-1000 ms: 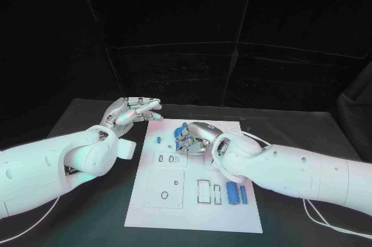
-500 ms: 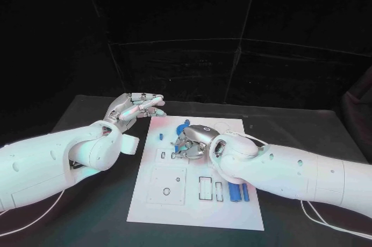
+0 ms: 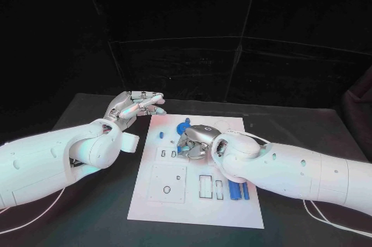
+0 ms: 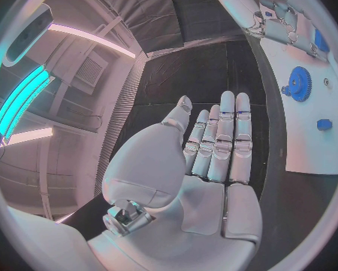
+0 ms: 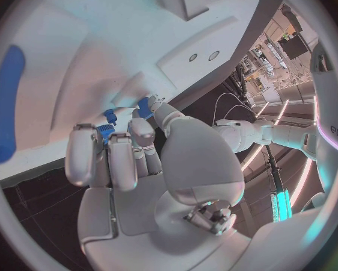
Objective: Assemble the parts on the task board
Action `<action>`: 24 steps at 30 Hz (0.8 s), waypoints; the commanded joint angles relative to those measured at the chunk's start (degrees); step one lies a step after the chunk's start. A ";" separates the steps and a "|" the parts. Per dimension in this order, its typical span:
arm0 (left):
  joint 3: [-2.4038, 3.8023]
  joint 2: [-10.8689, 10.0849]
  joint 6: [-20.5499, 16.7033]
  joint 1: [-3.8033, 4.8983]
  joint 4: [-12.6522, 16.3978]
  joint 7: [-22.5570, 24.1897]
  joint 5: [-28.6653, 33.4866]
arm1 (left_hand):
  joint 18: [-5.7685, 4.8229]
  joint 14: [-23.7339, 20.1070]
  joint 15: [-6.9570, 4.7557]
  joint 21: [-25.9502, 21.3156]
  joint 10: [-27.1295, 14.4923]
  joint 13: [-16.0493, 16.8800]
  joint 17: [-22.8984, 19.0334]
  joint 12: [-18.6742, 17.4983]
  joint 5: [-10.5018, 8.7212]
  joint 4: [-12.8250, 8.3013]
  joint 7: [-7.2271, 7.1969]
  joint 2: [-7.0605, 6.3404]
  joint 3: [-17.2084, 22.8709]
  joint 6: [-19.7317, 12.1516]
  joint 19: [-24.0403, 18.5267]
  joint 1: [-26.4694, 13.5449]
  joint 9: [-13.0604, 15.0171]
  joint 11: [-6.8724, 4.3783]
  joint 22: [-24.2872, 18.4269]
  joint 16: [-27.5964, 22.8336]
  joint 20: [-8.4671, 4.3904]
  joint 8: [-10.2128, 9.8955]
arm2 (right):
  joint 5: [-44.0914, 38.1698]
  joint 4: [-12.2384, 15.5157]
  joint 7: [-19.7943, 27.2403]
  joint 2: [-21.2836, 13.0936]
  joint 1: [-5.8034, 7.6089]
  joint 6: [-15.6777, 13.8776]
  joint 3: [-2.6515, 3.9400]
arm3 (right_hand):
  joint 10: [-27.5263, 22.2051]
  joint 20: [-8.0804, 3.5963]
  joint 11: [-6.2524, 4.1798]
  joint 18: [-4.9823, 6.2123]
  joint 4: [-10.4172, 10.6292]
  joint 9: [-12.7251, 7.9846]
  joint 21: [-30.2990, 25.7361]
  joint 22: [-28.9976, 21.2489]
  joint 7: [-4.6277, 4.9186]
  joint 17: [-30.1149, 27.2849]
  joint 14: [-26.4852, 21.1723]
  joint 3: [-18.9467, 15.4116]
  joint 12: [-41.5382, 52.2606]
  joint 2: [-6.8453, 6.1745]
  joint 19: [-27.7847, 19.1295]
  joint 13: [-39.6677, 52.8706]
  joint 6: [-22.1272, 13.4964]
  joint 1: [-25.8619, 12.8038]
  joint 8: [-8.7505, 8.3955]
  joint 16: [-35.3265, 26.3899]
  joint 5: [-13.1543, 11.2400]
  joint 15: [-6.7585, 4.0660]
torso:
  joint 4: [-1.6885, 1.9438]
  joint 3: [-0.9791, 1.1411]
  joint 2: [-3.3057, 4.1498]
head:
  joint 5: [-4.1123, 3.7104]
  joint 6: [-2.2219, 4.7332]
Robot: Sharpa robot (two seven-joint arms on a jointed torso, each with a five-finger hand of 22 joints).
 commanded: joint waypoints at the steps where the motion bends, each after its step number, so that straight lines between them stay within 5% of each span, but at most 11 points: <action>1: 0.04 0.10 0.71 0.11 0.02 0.11 0.04 | 0.73 0.19 0.00 -0.37 0.38 -0.09 0.05 -0.37 0.30 -0.43 0.07 0.32 0.00 0.47 0.23 0.27 -0.08 -0.09 -0.05 -0.29 -0.01 -0.21 | -1.92 0.22 -0.80 -0.06 0.02 2.49 -0.06 | -0.03 0.22 0.14 -0.73 -0.33 0.05 0.14 -0.04 -0.09 3.82 3.60 0.09 0.02 -0.73 -0.03 -0.08 0.44 -0.20 0.11 0.34 0.22 0.09 | 0.02 0.01 -0.04 | -0.03 -0.04; 17: 0.04 0.12 0.81 0.10 -0.07 0.03 0.04 | 0.73 0.19 0.00 -0.37 0.38 -0.09 0.05 -0.37 0.30 -0.43 0.07 0.32 0.00 0.47 0.23 0.27 -0.08 -0.09 -0.05 -0.29 -0.01 -0.21 | -3.09 0.57 -1.30 0.08 -0.01 3.71 -0.08 | -0.88 0.28 0.35 -0.66 -0.82 -0.05 -0.10 -0.41 0.17 3.52 3.51 -0.31 -1.23 -2.75 -0.34 -1.07 -0.14 -1.02 -0.41 0.11 0.55 0.21 | 0.01 -0.04 -0.03 | -0.17 -0.14; 24: 0.04 0.14 0.81 0.10 -0.10 0.00 0.04 | 0.73 0.19 0.00 -0.37 0.38 -0.09 0.05 -0.37 0.30 -0.43 0.07 0.32 0.00 0.47 0.23 0.27 -0.08 -0.09 -0.05 -0.29 -0.01 -0.21 | -3.75 0.67 -1.76 0.18 -0.02 3.21 -0.08 | -1.20 0.41 0.51 -0.62 -0.90 -0.07 -0.25 -0.58 0.33 3.36 3.46 -1.34 -1.83 -4.46 -0.48 -1.57 -0.87 -1.91 -0.82 -0.03 2.77 0.36 | 0.02 -0.03 -0.03 | -0.17 -0.14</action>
